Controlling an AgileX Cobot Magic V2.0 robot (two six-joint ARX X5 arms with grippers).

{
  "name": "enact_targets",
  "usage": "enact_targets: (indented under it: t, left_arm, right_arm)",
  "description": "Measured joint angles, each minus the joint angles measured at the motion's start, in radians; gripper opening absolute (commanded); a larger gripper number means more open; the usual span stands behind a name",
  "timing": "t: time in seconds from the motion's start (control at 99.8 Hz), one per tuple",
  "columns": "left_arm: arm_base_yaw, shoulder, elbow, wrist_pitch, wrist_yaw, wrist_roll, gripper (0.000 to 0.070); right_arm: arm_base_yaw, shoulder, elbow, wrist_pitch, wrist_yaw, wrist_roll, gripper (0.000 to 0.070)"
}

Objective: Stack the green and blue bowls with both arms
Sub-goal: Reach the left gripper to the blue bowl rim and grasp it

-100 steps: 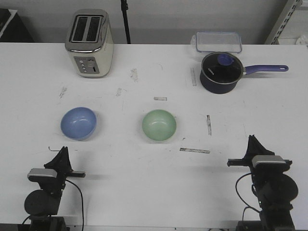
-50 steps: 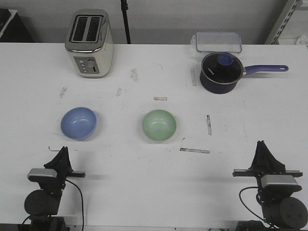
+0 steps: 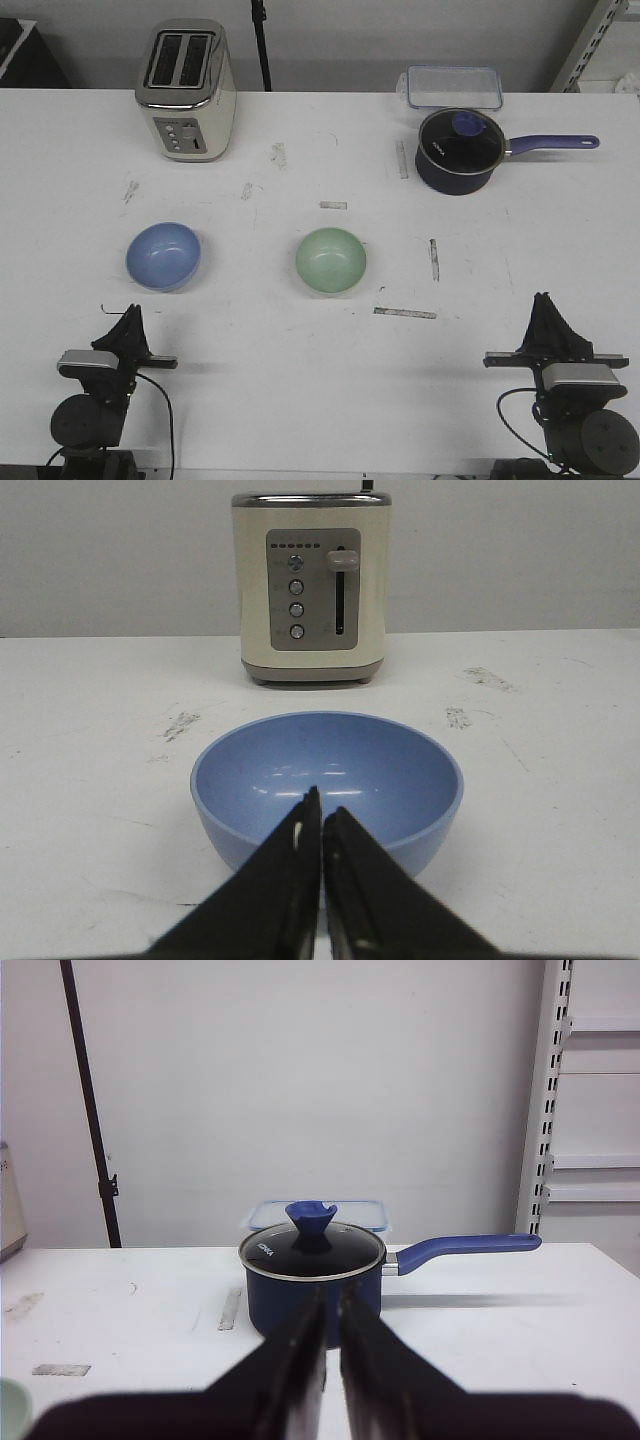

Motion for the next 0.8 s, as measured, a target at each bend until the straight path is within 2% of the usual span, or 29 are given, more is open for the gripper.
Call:
enact_targets:
  t: [0.08, 0.18, 0.361, 0.571, 0.801]
  left_arm:
    - [0.000, 0.000, 0.000, 0.019, 0.000, -0.007, 0.0001]
    - [0.000, 0.000, 0.001, 0.061, 0.000, -0.054, 0.0001]
    - [0.000, 0.024, 0.047, 0.050, 0.000, -0.087, 0.0001]
    - [0.000, 0.140, 0.222, 0.041, 0.000, -0.067, 0.0001]
    - [0.000, 0.351, 0.433, -0.046, 0.000, -0.023, 0.0001]
  right_arm:
    - [0.000, 0.000, 0.000, 0.000, 0.000, 0.000, 0.0015]
    - [0.000, 0.000, 0.000, 0.000, 0.000, 0.000, 0.0015]
    - [0.000, 0.000, 0.000, 0.000, 0.000, 0.000, 0.0015]
    - [0.000, 0.000, 0.000, 0.000, 0.000, 0.000, 0.0015]
    - [0.000, 0.000, 0.000, 0.000, 0.000, 0.000, 0.0015]
